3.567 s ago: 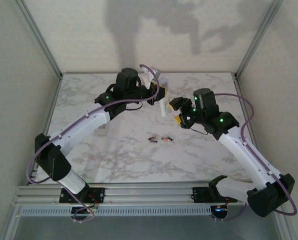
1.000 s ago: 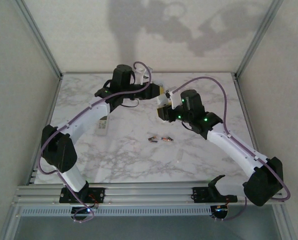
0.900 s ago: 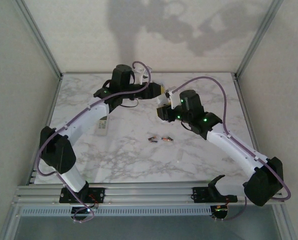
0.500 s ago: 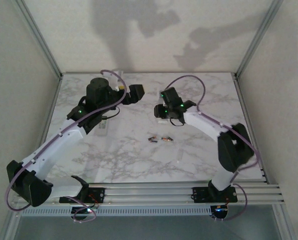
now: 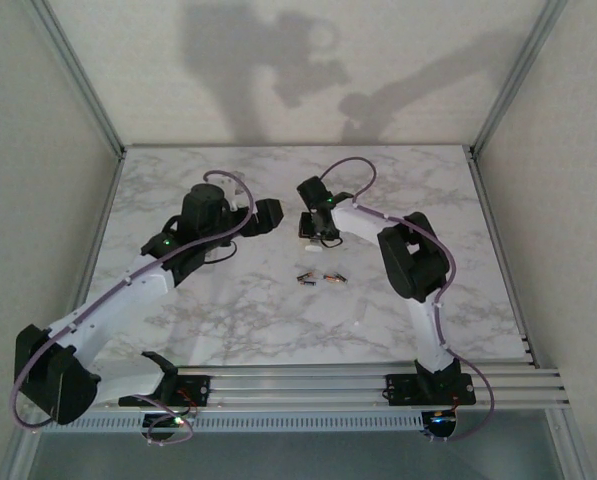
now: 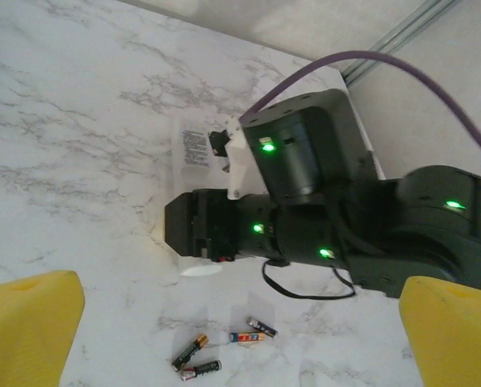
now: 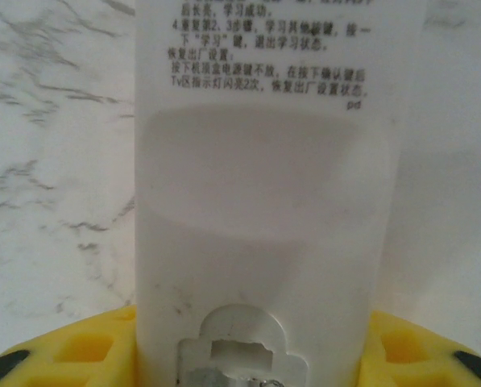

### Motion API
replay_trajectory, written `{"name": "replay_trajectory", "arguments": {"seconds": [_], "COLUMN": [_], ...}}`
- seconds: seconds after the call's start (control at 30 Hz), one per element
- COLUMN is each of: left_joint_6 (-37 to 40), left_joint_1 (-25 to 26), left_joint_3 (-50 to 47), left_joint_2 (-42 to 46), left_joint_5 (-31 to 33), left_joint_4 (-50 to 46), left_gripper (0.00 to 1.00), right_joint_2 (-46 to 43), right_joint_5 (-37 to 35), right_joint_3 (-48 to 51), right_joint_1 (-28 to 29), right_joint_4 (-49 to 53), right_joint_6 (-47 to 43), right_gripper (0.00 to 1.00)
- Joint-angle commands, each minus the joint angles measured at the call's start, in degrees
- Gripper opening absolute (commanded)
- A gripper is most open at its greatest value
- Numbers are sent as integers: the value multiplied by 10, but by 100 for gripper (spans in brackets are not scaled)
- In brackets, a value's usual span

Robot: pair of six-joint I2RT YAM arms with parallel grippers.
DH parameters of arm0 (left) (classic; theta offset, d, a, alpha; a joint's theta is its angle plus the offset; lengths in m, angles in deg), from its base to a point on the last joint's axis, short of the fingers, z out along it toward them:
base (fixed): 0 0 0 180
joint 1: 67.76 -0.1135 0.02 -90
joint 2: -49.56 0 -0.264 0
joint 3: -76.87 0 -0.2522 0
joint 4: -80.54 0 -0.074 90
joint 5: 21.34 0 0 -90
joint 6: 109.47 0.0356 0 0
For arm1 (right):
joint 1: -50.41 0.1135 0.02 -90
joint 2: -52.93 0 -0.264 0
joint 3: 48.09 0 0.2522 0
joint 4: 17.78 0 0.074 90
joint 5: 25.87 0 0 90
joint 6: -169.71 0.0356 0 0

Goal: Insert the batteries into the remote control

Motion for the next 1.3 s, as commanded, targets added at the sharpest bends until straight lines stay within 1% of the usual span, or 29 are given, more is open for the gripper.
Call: {"name": "replay_trajectory", "arguments": {"seconds": [0.0, 0.1, 0.17, 0.3, 0.4, 0.53, 0.63, 0.67, 0.77, 0.83, 0.9, 0.97, 1.07, 1.27], "left_joint_6": [-23, -28, -28, -30, -31, -15, -6, -6, -11, -15, -17, -18, -20, -21], "left_joint_1": [-4, -3, -4, -4, -3, -4, -3, -4, -1, -1, -1, -1, -1, 0], "left_joint_3": [-12, -20, -22, -28, -27, -25, -27, -29, -38, -46, -51, -51, -50, -53], "left_joint_2": [30, 38, 37, 26, 16, 5, -3, -7, -17, -19, -22, -25, -30, -32], "left_joint_5": [-3, -3, 1, 6, 4, 8, -2, -10, -24, -26, -25, -23, -24, -21], "left_joint_4": [-17, -17, -14, 4, 17, 19, 18, 18, 25, 33, 41, 43, 44, 40], "left_gripper": [100, 100, 100, 100, 99, 100, 100, 100, 100, 99, 100, 99, 100, 100], "right_joint_2": [16, 5, -16, -68, -121, -214, -276, -298, -323, -322, -303, -284, -261, -220], "right_joint_5": [-1, 2, -1, -13, -11, 11, 35, 53, 90, 84, 75, 81, 86, 111], "right_joint_3": [-11, 0, 5, 7, 28, 89, 148, 171, 205, 217, 210, 202, 214, 215], "right_joint_1": [-1, -1, -2, -7, -14, -22, -21, -22, -21, -21, -22, -21, -21, -21], "right_joint_4": [16, 19, 26, 52, 63, 71, 69, 69, 85, 101, 131, 154, 149, 134], "right_joint_6": [25, 23, 14, -11, -29, -78, -128, -150, -200, -219, -232, -236, -230, -220], "right_gripper": [40, 54, 59, 66, 67, 67, 63, 62, 60, 56, 51, 48, 44, 41]}}
